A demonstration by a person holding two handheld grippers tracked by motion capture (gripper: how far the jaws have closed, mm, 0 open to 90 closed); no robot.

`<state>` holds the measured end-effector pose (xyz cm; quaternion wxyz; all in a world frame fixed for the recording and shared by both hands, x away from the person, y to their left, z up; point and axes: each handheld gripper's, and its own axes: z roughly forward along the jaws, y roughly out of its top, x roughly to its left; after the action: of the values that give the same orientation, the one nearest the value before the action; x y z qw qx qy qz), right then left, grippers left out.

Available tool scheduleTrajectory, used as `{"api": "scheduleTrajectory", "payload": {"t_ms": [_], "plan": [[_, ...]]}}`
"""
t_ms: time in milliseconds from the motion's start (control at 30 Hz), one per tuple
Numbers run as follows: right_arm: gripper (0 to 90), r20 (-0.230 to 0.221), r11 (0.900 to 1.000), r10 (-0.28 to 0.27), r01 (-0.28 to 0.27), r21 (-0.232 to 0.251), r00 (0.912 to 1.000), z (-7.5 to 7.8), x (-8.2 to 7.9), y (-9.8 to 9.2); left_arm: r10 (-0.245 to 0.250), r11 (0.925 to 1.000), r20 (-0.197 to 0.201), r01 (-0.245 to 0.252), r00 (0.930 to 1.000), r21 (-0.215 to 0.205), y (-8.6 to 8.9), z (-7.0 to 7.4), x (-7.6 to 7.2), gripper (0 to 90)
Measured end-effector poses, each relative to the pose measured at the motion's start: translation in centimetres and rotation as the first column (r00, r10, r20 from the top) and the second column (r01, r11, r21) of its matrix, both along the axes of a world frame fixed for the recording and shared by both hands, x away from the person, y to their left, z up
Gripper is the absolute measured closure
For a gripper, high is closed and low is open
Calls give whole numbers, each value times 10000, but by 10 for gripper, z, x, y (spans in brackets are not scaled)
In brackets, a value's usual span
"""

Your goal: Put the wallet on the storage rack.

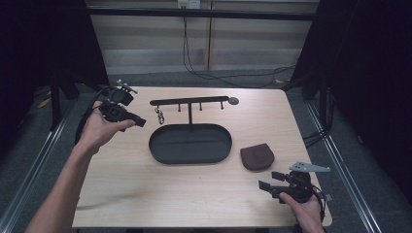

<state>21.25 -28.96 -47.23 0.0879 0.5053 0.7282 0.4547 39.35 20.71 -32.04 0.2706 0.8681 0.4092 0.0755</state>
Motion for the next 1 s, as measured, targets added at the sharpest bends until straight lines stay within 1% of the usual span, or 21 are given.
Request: {"api": "scheduleTrajectory", "payload": {"t_ms": [67, 100, 167, 200, 233, 300, 400, 467, 500, 533, 567, 633, 667, 700, 733, 800, 867, 900, 933, 967, 1000], "plan": [[250, 24, 10000, 12, -12, -15, 10000, 0, 0, 0, 76, 9998, 112, -74, 9999, -194, 3, -5, -5, 661], [252, 38, 10000, 14, -14, -18, 10000, 0, 0, 0, 114, 9992, 202, -106, 9997, -392, 6, -8, -8, 652], [260, 23, 10000, -16, 16, -38, 10000, 0, 0, 0, 186, 9984, 288, -170, 9994, -542, 9, -12, -13, 633], [266, 29, 10000, -17, 17, -21, 10000, 0, 0, 0, 295, 9970, 389, -266, 9988, -722, 12, -15, -16, 609], [269, 31, 10000, -44, 44, -17, 10000, 1, 0, 0, 292, 9964, 382, -260, 9988, -812, 13, -18, -17, 572], [282, 70, 10000, -91, 91, -9, 9999, 1, -1, -1, 364, 9961, 604, -314, 9975, -826, 15, -23, -22, 555], [328, 153, 9999, -118, 118, 44, 9998, 2, -2, -1, 524, 9926, 757, -437, 9958, -1129, 19, -29, -29, 478], [345, 126, 9999, -71, 69, 133, 9999, 3, -2, -2, 465, 9945, 838, -382, 9954, -977, 21, -34, -34, 452], [344, 53, 9998, -103, 102, 190, 9999, 3, -1, -2, 487, 9916, 891, -374, 9948, -1241, 24, -38, -40, 433], [344, 53, 9998, -103, 102, 190, 9999, 3, -1, -2, 487, 9916, 891, -374, 9948, -1241, 24, -38, -40, 398], [344, -46, 9996, -87, 88, 250, 10000, 3, 1, -3, 559, 9902, 807, -449, 9952, -1320, 25, -41, -42, 398], [330, -174, 9997, -65, 69, 228, 9998, 2, 3, -3, 599, 9911, 826, -494, 9948, -1240, 27, -46, -47, 338], [310, -274, 9997, -87, 94, 235, 9996, 2, 5, -3, 930, 9882, 896, -809, 9916, -1301, 28, -52, -55, 349], [310, -274, 9997, -87, 94, 235, 9996, 2, 5, -3, 930, 9882, 896, -809, 9916, -1301, 28, -52, -55, 345], [286, -393, 9994, -132, 144, 316, 9991, 2, 6, -5, 1035, 9863, 907, -904, 9905, -1383, 28, -56, -59, 344], [278, -387, 9994, -182, 192, 275, 9991, 2, 7, -6, 961, 9880, 996, -828, 9904, -1305, 27, -63, -67, 342], [273, -471, 9993, -238, 250, 270, 9986, 1, 9, -7, 866, 9875, 894, -737, 9922, -1391, 28, -69, -74, 305], [273, -489, 9995, -259, 268, 173, 9985, 1, 11, -7, 864, 9875, 922, -730, 9920, -1397, 29, -72, -78, 296], [272, -520, 9996, -264, 268, 78, 9983, 0, 11, -7, 878, 9875, 841, -756, 9926, -1386, 31, -76, -81, 294], [272, -488, 9997, -230, 230, -13, 9985, 0, 12, -7, 868, 9866, 663, -765, 9940, -1442, 33, -80, -84, 279], [271, -532, 9998, -222, 222, -16, 9983, 1, 12, -6, 919, 9853, 564, -826, 9942, -1493, 35, -85, -87, 265]]}}
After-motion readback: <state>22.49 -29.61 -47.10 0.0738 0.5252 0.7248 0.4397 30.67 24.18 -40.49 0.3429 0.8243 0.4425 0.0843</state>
